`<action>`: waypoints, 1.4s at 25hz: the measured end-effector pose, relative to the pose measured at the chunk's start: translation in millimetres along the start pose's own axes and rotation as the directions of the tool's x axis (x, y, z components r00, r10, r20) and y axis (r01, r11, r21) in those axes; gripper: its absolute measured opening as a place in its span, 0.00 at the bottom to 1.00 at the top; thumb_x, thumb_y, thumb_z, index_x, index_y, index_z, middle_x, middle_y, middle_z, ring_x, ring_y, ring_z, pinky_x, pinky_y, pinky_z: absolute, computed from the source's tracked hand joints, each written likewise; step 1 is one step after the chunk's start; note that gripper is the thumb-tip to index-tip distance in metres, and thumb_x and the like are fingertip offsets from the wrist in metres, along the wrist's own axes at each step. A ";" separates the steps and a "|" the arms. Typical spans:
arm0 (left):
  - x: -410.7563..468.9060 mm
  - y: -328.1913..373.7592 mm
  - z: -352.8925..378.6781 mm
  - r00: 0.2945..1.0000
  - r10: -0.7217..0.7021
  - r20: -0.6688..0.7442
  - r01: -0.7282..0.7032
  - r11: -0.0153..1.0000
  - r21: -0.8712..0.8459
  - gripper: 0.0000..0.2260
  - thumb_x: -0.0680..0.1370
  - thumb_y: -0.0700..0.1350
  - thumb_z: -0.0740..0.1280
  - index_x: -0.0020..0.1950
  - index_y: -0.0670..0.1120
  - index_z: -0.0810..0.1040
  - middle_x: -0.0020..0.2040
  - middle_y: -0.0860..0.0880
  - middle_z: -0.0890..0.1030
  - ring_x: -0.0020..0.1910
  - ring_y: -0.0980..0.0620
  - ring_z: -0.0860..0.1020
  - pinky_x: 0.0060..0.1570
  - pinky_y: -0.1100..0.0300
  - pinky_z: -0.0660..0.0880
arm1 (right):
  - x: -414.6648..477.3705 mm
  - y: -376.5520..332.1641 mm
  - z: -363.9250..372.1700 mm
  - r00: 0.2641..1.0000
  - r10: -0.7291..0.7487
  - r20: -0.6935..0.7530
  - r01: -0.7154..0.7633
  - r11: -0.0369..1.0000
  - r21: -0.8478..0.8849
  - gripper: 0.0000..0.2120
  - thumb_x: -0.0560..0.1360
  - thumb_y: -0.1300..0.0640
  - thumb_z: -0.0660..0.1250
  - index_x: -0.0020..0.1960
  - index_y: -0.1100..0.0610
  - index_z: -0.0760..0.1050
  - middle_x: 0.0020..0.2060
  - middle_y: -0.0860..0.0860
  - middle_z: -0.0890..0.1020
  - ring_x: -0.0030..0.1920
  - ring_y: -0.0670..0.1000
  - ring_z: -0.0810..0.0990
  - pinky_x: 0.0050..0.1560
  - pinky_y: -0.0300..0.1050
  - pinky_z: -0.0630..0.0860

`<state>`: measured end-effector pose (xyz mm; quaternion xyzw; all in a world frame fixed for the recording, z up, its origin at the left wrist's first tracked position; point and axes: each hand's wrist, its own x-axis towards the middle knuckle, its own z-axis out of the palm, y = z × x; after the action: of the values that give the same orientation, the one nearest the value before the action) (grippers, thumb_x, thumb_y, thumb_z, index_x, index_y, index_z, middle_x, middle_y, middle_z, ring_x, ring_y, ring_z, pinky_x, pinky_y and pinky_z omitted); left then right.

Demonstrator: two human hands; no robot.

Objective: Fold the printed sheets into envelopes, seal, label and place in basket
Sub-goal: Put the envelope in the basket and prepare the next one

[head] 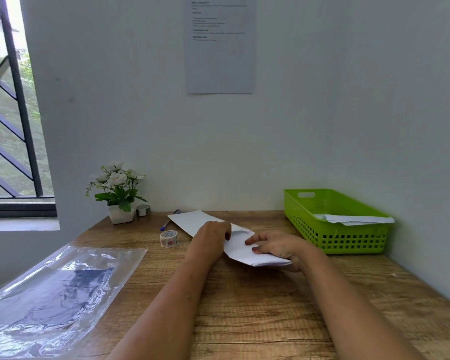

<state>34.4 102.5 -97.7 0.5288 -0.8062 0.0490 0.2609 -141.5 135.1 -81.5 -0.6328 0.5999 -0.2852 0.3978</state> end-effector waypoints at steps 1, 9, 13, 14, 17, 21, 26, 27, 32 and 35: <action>1.6 2.4 0.4 1.000 0.021 0.004 -0.021 1.000 0.001 0.11 0.77 0.34 0.60 0.50 0.47 0.76 0.53 0.46 0.78 0.52 0.50 0.73 0.47 0.65 0.65 | 3.6 2.6 0.7 0.998 0.003 -0.061 -0.003 1.000 0.012 0.09 0.75 0.63 0.67 0.54 0.54 0.78 0.55 0.53 0.77 0.49 0.48 0.76 0.40 0.34 0.71; 4.2 13.9 8.2 0.978 0.208 -0.004 -0.206 0.970 0.128 0.17 0.79 0.38 0.61 0.67 0.48 0.73 0.66 0.50 0.75 0.65 0.51 0.69 0.64 0.61 0.66 | 3.1 8.2 -5.7 0.959 0.100 -0.264 -0.011 0.948 0.319 0.14 0.72 0.53 0.73 0.50 0.62 0.74 0.39 0.55 0.80 0.34 0.50 0.77 0.29 0.39 0.69; 1.4 5.3 1.8 0.992 0.077 -0.096 -0.071 0.996 0.059 0.17 0.79 0.40 0.58 0.66 0.51 0.75 0.66 0.53 0.75 0.64 0.52 0.70 0.61 0.60 0.70 | -13.7 0.1 -15.0 0.976 0.129 0.177 -0.186 0.913 0.362 0.16 0.70 0.54 0.74 0.55 0.52 0.72 0.36 0.50 0.79 0.27 0.44 0.75 0.22 0.33 0.70; 1.0 3.9 1.4 0.995 0.056 -0.077 -0.052 0.997 0.057 0.17 0.79 0.40 0.58 0.66 0.51 0.74 0.67 0.53 0.74 0.65 0.52 0.70 0.61 0.59 0.69 | -15.6 -0.3 -19.0 0.970 0.118 0.213 -0.190 0.913 0.360 0.18 0.71 0.57 0.74 0.56 0.51 0.70 0.34 0.50 0.78 0.24 0.43 0.72 0.19 0.31 0.67; 1.1 3.0 1.6 1.000 -0.003 -0.015 0.004 1.000 0.026 0.19 0.79 0.38 0.57 0.67 0.51 0.73 0.69 0.52 0.72 0.67 0.50 0.69 0.64 0.57 0.68 | -21.5 2.6 -30.3 0.942 0.064 0.330 -0.179 0.926 0.332 0.22 0.72 0.65 0.71 0.60 0.49 0.69 0.35 0.51 0.77 0.22 0.42 0.68 0.18 0.29 0.64; 2.8 0.7 -0.5 0.999 -0.047 -0.027 0.046 0.998 -0.048 0.20 0.78 0.36 0.56 0.67 0.50 0.73 0.69 0.52 0.72 0.68 0.51 0.69 0.65 0.57 0.69 | -22.4 6.6 -31.8 0.892 -0.082 0.445 -0.064 0.950 0.304 0.16 0.73 0.69 0.67 0.54 0.51 0.74 0.34 0.48 0.78 0.23 0.42 0.65 0.20 0.29 0.62; 3.3 -0.6 -2.0 0.998 -0.061 -0.009 0.060 0.991 -0.120 0.19 0.78 0.36 0.58 0.66 0.50 0.75 0.67 0.51 0.74 0.67 0.50 0.70 0.64 0.56 0.70 | -10.1 6.9 -20.8 0.976 -0.180 0.120 0.136 0.942 0.307 0.08 0.71 0.66 0.71 0.47 0.56 0.78 0.28 0.47 0.76 0.23 0.41 0.68 0.22 0.31 0.66; 3.4 0.0 -2.4 0.998 -0.053 -0.014 0.051 0.990 -0.130 0.19 0.78 0.36 0.58 0.65 0.50 0.75 0.67 0.51 0.75 0.66 0.50 0.70 0.63 0.57 0.70 | -6.1 8.1 -17.4 0.979 -0.203 0.006 0.195 0.949 0.249 0.06 0.71 0.64 0.72 0.46 0.56 0.78 0.27 0.47 0.75 0.23 0.41 0.68 0.23 0.33 0.65; 2.2 11.8 -6.2 0.996 0.035 -0.085 -0.052 0.979 -0.199 0.19 0.76 0.34 0.58 0.61 0.48 0.80 0.62 0.51 0.79 0.62 0.51 0.73 0.60 0.60 0.69 | 11.7 12.2 -4.4 0.834 -0.377 -0.402 0.379 0.922 -0.079 0.07 0.69 0.60 0.75 0.39 0.55 0.78 0.26 0.48 0.73 0.26 0.41 0.69 0.30 0.33 0.66; 2.0 23.0 -7.8 0.990 0.100 -0.104 -0.121 0.969 -0.216 0.19 0.74 0.34 0.59 0.59 0.47 0.81 0.60 0.51 0.80 0.61 0.51 0.74 0.59 0.61 0.68 | 16.6 15.5 -5.2 0.751 -0.410 -0.518 0.354 0.912 -0.208 0.11 0.65 0.56 0.78 0.41 0.52 0.76 0.30 0.45 0.74 0.30 0.42 0.70 0.30 0.35 0.64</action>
<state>16.5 113.6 -85.6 0.4476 -0.8220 -0.0026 0.3521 -152.2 118.4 -93.8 -0.6512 0.5594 -0.5008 0.1104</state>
